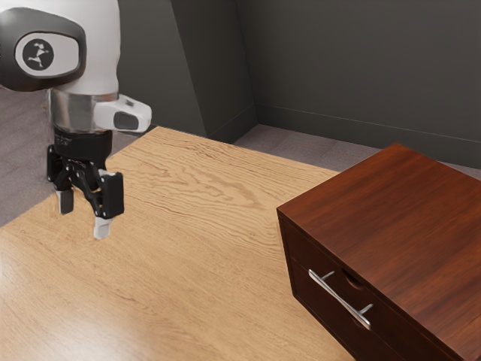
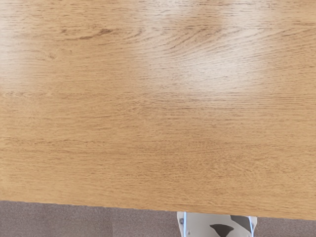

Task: Pull the drawer handle with one arm to open the drawer

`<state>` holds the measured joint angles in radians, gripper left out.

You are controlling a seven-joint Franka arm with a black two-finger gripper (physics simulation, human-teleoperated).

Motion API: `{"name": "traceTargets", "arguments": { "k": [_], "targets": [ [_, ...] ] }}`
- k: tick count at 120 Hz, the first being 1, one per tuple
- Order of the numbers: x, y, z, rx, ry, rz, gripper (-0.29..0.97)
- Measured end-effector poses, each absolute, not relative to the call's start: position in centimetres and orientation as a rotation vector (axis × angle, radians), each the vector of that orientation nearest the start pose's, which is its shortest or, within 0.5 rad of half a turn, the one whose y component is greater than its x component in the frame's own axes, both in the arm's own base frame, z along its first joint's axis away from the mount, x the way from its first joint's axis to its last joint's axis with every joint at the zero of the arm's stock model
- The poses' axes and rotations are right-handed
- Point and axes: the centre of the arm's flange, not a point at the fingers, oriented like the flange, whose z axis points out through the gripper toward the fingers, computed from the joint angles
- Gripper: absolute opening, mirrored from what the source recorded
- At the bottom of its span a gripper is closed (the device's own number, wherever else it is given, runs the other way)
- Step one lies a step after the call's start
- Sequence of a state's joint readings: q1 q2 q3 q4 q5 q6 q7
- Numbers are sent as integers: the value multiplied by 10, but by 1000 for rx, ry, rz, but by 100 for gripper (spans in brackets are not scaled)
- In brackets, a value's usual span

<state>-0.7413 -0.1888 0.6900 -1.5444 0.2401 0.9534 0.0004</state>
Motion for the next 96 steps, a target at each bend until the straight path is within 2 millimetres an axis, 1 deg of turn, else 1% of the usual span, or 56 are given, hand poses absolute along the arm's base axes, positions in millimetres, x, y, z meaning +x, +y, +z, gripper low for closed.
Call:
{"name": "traceTargets", "arguments": {
  "k": [6,14,16,20,24,28,34,48,56,63,69,73,77,81,87,96],
  "targets": [
    [449,47,667,-2969,-2,521,68],
    [461,42,672,-2982,20,365,68],
    [463,38,674,-2982,32,331,68],
    [464,30,681,-2990,61,261,68],
    [461,31,690,-3007,71,194,68],
    [462,30,694,-3010,76,152,68],
    [466,26,693,-3012,82,117,68],
    [470,21,673,-3028,91,113,68],
    [455,19,660,-3066,143,91,68],
    [425,14,649,-3074,179,65,68],
    [392,4,646,-3052,193,21,68],
    [375,1,644,-3046,197,-6,68],
    [362,-1,641,-3044,201,-26,68],
    [354,-2,638,-3039,214,-38,68],
    [349,-4,636,-3031,271,-56,68],
    [349,-11,629,-3003,438,-69,68]
  ]
}}
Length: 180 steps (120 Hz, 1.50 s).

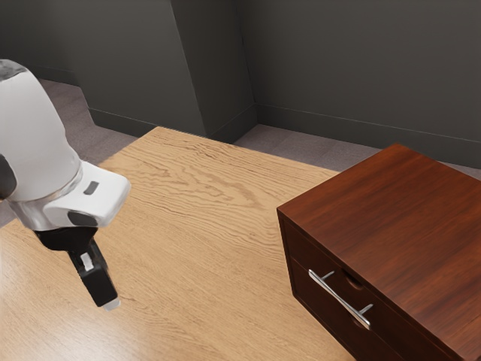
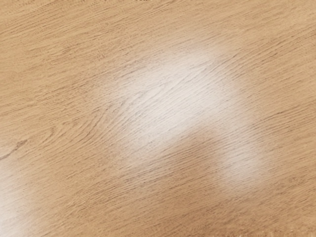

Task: Pull the drawer handle with one arm to open the drawer

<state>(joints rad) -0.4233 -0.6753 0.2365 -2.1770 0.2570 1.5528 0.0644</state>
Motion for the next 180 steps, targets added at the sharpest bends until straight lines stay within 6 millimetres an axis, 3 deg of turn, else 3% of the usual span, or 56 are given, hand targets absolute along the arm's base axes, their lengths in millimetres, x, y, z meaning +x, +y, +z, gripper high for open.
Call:
{"name": "traceTargets", "arguments": {
  "k": [10,22,39,52,64,72,81,92,118,136,155,180],
  "targets": [
    [346,-27,619,-2934,680,-59,68],
    [340,-48,621,-2819,981,-107,68],
    [334,-98,628,-2534,1537,-262,68],
    [333,-131,631,-2303,1830,-324,68],
    [347,-148,621,-2152,1986,-303,68],
    [374,-166,612,-2069,2090,-278,68],
    [393,-187,607,-1965,2171,-267,68],
    [402,-203,606,-1857,2249,-310,68],
    [389,-246,586,-1684,2382,-537,68],
    [396,-238,572,-1683,2350,-653,68],
    [403,-234,576,-1665,2306,-753,68],
    [420,-219,562,-1707,2257,-753,68]
  ]
}}
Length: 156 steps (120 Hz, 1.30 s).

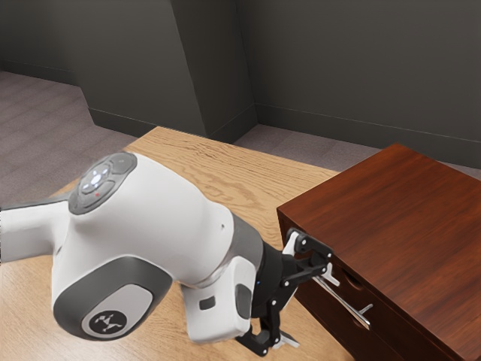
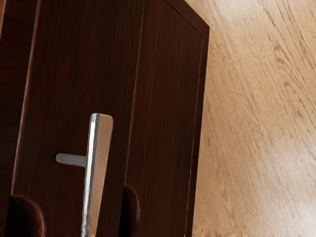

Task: Pull the drawer handle with one arm to open the drawer

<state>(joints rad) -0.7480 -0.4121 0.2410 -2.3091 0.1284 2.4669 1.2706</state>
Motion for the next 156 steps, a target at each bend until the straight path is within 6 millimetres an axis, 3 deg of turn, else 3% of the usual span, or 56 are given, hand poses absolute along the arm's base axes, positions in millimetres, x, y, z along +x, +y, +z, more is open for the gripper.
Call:
{"name": "traceTargets", "arguments": {
  "k": [31,93,156],
  "targets": [
    [435,-224,537,-1727,2256,-714,68],
    [450,-220,513,-1774,2234,-667,69],
    [433,-204,515,-1815,2218,-678,67]
  ]
}}
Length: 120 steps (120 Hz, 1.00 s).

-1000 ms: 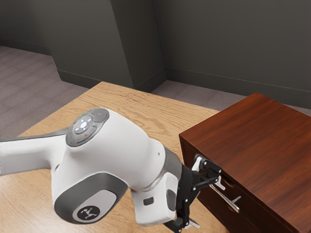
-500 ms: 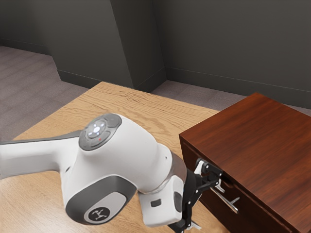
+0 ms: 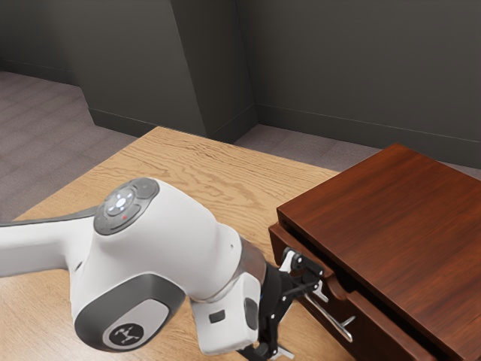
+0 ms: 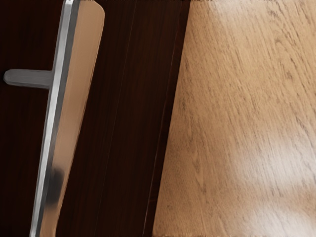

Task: Pull the drawer handle with one arm to open the drawer

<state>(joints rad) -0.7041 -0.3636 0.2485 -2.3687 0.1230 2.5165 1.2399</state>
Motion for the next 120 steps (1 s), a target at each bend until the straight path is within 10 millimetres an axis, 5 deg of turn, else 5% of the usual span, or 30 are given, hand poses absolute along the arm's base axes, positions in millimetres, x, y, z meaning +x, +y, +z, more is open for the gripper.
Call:
{"name": "traceTargets", "arguments": {
  "k": [55,77,94,113,120],
  "targets": [
    [408,-190,519,-1790,2217,-698,52],
    [396,-180,526,-1807,2197,-739,29],
    [394,-177,529,-1839,2182,-758,23],
    [390,-183,526,-1820,2187,-722,51],
    [388,-186,525,-1812,2190,-708,50]
  ]
}}
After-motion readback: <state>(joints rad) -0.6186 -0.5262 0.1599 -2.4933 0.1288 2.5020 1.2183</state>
